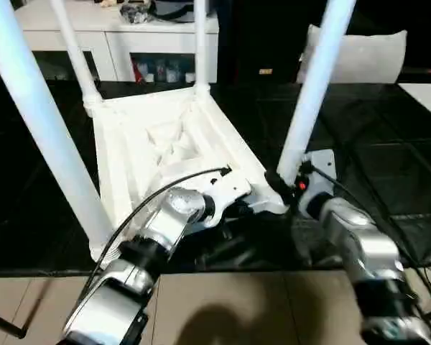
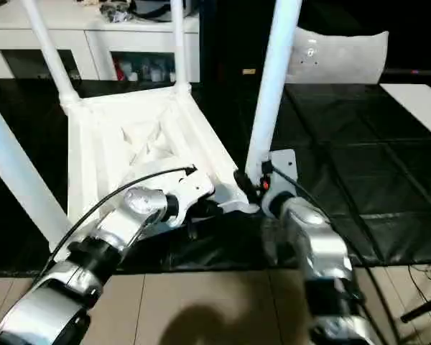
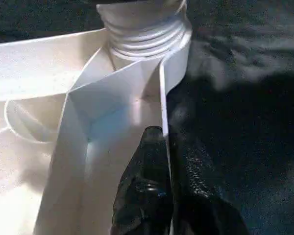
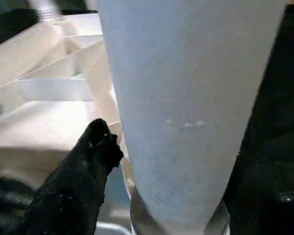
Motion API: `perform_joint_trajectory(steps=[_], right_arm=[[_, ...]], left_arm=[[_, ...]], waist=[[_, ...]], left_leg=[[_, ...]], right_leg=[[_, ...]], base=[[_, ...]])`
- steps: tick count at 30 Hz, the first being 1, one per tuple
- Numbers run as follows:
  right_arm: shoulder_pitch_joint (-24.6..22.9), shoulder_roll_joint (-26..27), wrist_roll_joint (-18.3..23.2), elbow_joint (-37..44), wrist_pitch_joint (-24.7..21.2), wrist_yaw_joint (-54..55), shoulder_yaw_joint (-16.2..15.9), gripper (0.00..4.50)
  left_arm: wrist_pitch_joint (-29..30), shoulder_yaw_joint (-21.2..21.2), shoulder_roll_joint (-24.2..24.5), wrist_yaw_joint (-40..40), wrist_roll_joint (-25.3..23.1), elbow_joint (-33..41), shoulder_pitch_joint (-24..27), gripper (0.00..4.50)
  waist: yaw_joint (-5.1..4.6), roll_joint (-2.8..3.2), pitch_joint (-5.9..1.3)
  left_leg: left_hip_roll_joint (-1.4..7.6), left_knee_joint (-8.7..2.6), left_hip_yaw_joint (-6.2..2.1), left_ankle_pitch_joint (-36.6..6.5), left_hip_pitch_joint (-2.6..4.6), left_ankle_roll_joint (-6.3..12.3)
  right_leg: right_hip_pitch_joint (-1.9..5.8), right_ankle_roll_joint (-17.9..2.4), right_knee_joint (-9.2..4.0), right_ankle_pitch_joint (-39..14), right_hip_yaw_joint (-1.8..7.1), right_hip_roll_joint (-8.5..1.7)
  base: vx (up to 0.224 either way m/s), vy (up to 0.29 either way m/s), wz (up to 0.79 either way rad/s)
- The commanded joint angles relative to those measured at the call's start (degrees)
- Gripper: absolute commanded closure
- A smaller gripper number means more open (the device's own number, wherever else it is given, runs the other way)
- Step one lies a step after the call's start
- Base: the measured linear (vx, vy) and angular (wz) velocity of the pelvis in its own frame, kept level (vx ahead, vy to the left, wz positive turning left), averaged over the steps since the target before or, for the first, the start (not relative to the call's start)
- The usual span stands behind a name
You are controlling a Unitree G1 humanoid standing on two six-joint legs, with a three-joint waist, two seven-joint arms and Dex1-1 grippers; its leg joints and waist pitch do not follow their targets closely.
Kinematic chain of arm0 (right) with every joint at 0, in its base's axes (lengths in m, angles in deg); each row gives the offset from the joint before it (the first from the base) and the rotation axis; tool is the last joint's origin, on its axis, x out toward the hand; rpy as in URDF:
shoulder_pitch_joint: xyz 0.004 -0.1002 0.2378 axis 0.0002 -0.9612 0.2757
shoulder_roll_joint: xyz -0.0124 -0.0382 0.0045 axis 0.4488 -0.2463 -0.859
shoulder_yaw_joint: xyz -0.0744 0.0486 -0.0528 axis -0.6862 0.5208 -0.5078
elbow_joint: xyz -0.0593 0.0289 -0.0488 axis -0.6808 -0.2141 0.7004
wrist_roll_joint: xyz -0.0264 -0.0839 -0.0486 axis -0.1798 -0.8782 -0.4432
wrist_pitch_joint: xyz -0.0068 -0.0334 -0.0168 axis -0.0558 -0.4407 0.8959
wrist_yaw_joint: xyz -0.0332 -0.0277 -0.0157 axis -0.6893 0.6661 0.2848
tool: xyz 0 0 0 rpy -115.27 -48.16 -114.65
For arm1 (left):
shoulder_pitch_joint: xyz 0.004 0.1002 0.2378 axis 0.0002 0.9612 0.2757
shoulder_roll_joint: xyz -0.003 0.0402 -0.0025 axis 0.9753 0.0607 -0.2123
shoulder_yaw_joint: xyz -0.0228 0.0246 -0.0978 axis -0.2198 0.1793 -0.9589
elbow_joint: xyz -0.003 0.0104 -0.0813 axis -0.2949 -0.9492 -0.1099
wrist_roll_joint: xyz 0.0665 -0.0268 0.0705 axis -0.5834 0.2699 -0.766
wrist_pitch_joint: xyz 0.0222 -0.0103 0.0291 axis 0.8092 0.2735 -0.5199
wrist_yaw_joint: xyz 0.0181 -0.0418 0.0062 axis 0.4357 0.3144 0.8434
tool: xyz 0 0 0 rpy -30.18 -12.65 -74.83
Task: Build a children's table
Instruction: Rotate leg to tighten
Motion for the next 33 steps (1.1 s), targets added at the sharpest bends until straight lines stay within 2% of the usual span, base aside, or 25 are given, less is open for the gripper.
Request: perform_joint_trajectory(steps=[1,2,4,5,6,9,12,14,15,16,18,19,21,25,26,27,29,31,33], right_arm=[[-0.45,-0.62,1.06,1.37,1.96,-3.2,-1.76,0.88],[-1.0,-1.82,0.64,1.33,4.03,-4.77,-1.7,0.84],[-1.81,-4.54,-0.21,1.11,5.6,-8.01,-2.57,0.8],[-2.07,-5.6,-0.61,1.13,5.97,-8.99,-3.02,0.8],[-2.18,-7.05,-0.04,0.77,5.25,-11.03,-2.99,0.64],[-2.16,-10.38,2.88,0.36,5.13,-18.18,-2.31,0.55],[-1.57,-13.02,5.25,0.1,4.57,-24.71,-1.99,0.55],[-1.08,-16.88,7.62,-0.27,4.16,-33.37,-3.31,0.55],[-0.95,-18.07,7.97,-0.49,4.36,-35.89,-4.03,0.55],[-0.84,-18.75,8.11,-0.69,4.54,-37.35,-4.48,0.82],[-0.44,-20.27,8.25,-1.45,4.33,-41.02,-5.63,0.9],[0.07,-21.16,8.42,-2.45,4.09,-43.62,-6.48,0.93],[0.31,-21.36,8.37,-2.9,3.86,-44.43,-6.87,1.15],[2.32,-20.79,8.2,-5.65,4.28,-47.24,-8.52,1.47],[2.55,-20.61,8.54,-5.62,3.98,-47.66,-8.8,1.6],[2.71,-20.53,8.73,-5.58,3.75,-48.21,-9.06,1.79],[2.88,-20.35,9.0,-5.43,3.39,-48.91,-9.46,1.81],[2.93,-20.28,9.12,-5.45,3.22,-49.31,-9.71,2.13],[2.58,-20.27,9.2,-5.34,3.17,-49.91,-9.96,2.24]], left_arm=[[-3.12,0.55,0.6,-1.95,0.84,0.39,1.33,4.5],[-4.1,0.12,1.33,-3.42,1.73,1.08,1.98,4.5],[-4.85,-0.18,2.34,-5.55,2.71,2.01,2.71,4.5],[-5.04,-0.12,2.75,-6.14,3.02,2.46,2.99,4.5],[-5.03,-0.06,3.23,-7.36,3.57,2.97,3.29,4.5],[-6.02,0.46,4.72,-11.08,4.9,3.88,3.98,4.5],[-7.41,1.31,6.42,-14.81,5.32,4.49,4.43,4.5],[-9.8,2.09,8.5,-18.52,5.3,4.6,4.55,4.5],[-10.45,2.33,9.1,-19.45,5.14,4.44,4.39,4.5],[-10.82,2.46,9.45,-19.98,5.02,4.27,4.25,4.5],[-11.89,2.94,10.42,-21.4,4.58,3.88,3.75,4.5],[-12.9,3.64,11.32,-22.44,4.18,3.62,3.34,4.5],[-13.33,4.06,11.76,-23.07,3.94,3.63,3.18,4.5],[-14.27,5.02,12.72,-27.11,4.75,4.95,3.09,4.5],[-14.43,5.09,12.74,-27.43,4.88,4.98,3.07,4.5],[-14.57,5.16,12.74,-27.67,5.02,4.89,3.02,4.5],[-14.86,5.39,12.77,-27.94,4.98,4.62,2.86,4.5],[-15.17,5.57,12.84,-27.89,4.86,4.26,2.7,4.5],[-15.47,5.53,12.89,-27.48,4.6,3.41,2.54,4.5]], waist=[[0.85,-1.01,-3.58],[1.03,-0.95,-3.67],[1.31,-1.01,-3.69],[1.64,-1.03,-3.65],[1.77,-1.45,-3.6],[2.18,-1.03,-3.58],[2.19,-1.08,-3.53],[2.41,-1.36,-3.48],[2.59,-1.27,-3.48],[2.76,-1.5,-3.48],[3.1,-1.35,-3.54],[3.15,-1.64,-3.54],[3.33,-1.48,-3.59],[3.65,-1.72,-3.69],[3.72,-1.62,-3.67],[3.83,-1.68,-3.6],[4.25,-1.65,-3.65],[4.52,-1.67,-3.65],[4.68,-1.54,-3.62]], left_leg=[[1.23,-3.81,-0.27,-8.42,-0.7,4.67],[1.22,-3.69,-0.29,-7.24,-0.96,4.74],[1.2,-3.54,-0.15,-6.33,-0.91,5.11],[1.14,-3.52,0.03,-5.38,-0.86,5.87],[1.1,-3.52,0.16,-5.7,-0.76,6.11],[1.38,-3.62,0.01,-6.38,-0.62,6.36],[1.52,-3.7,-0.05,-7.4,-0.61,6.34],[1.55,-3.64,0.08,-8.04,-0.56,6.48],[1.58,-3.61,0.08,-7.82,-0.53,6.5],[1.7,-3.56,0.16,-7.52,-0.58,6.59],[1.79,-3.53,0.12,-7.13,-0.53,6.42],[1.81,-3.49,0.15,-6.84,-0.59,6.32],[1.89,-3.49,0.07,-6.49,-0.56,6.2],[2.04,-3.45,0.09,-5.87,-0.49,5.52],[2.02,-3.42,0.11,-5.89,-0.49,5.44],[1.99,-3.38,0.17,-6.23,-0.45,5.35],[2.06,-3.37,0.17,-6.04,-0.38,5.29],[2.14,-3.4,0.14,-6.06,-0.32,5.08],[2.09,-3.43,0.08,-6.35,-0.37,4.64]], right_leg=[[3.14,-6.83,-3.86,-18.77,3.12,-3.82],[3.32,-7.62,-3.39,-16.88,3.21,-3.87],[3.33,-8.33,-3.05,-15.05,3.26,-3.77],[3.38,-8.88,-2.92,-14.03,3.29,-3.66],[3.33,-8.67,-3.05,-14.99,3.31,-3.6],[3.35,-8.58,-3.0,-16.59,3.25,-3.72],[3.28,-8.44,-3.07,-17.33,3.25,-3.7],[3.29,-7.99,-3.16,-18.76,3.23,-3.64],[3.3,-8.04,-3.14,-18.8,3.2,-3.67],[3.22,-8.01,-3.09,-18.7,3.22,-3.62],[3.15,-8.32,-2.93,-18.1,3.19,-3.66],[3.14,-8.52,-2.82,-17.44,3.21,-3.67],[3.11,-8.96,-2.64,-16.73,3.19,-3.69],[3.12,-10.39,-2.26,-14.44,3.26,-3.76],[3.13,-10.61,-2.24,-14.32,3.25,-3.77],[3.13,-10.33,-2.33,-14.98,3.29,-3.87],[3.08,-10.09,-2.34,-15.29,3.31,-3.86],[3.01,-10.1,-2.28,-15.07,3.32,-3.86],[3.05,-9.67,-2.39,-15.74,3.28,-3.85]], base=[[0.0,0.0,0.0],[0.0,0.0,0.0],[0.0,0.0,0.0],[0.0,0.0,0.0],[0.0,0.0,0.0],[0.0,0.0,0.0],[0.0,0.0,0.0],[0.0,0.0,0.0],[0.0,0.0,0.0],[0.0,0.0,0.0],[0.0,0.0,0.0],[0.0,0.0,0.0],[0.0,0.0,0.0],[0.0,0.0,0.0],[0.0,0.0,0.0],[0.0,0.0,0.0],[0.0,0.0,0.0],[0.0,0.0,0.0],[0.0,0.0,0.0]])
